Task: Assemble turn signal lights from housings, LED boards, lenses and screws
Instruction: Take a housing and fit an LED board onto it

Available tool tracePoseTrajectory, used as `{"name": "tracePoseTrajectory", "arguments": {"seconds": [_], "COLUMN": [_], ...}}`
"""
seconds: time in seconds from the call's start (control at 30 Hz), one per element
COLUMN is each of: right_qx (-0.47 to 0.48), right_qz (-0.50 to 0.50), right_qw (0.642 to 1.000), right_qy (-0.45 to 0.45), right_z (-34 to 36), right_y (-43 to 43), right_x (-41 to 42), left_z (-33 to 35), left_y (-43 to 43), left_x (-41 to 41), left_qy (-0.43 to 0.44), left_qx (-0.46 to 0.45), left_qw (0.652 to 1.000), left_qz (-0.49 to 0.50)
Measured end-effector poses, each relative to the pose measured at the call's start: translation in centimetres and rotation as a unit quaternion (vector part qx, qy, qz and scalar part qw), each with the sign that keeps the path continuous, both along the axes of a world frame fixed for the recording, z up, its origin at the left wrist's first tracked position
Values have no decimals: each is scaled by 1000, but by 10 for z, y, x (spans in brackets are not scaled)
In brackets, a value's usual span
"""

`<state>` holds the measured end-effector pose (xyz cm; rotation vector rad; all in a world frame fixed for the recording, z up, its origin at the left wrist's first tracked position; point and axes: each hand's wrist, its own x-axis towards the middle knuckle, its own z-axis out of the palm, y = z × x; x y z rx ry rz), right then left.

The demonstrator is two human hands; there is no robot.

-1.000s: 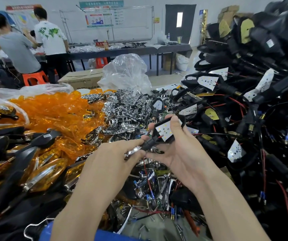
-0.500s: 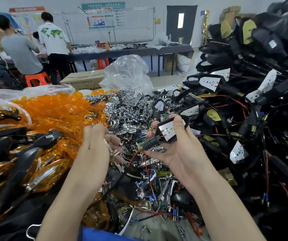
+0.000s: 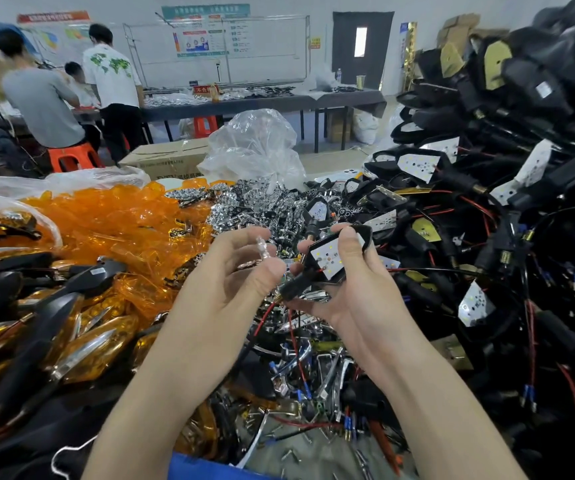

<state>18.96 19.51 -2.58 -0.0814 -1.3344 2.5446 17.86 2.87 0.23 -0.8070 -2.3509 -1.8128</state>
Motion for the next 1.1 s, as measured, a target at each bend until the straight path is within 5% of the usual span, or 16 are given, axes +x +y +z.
{"name": "tracePoseTrajectory", "arguments": {"seconds": [0.4,1.1], "right_qx": [64,134], "right_qz": [-3,-26], "right_qw": [998,990], "right_qy": [-1,-16], "right_z": [8,16], "right_y": [-9,-18], "right_x": [4,8], "left_z": [3,5], "left_y": [12,27], "left_x": [4,6], "left_qy": [23,60], "left_qx": [11,-65], "left_qw": [999,994], "left_qz": [-28,64]}}
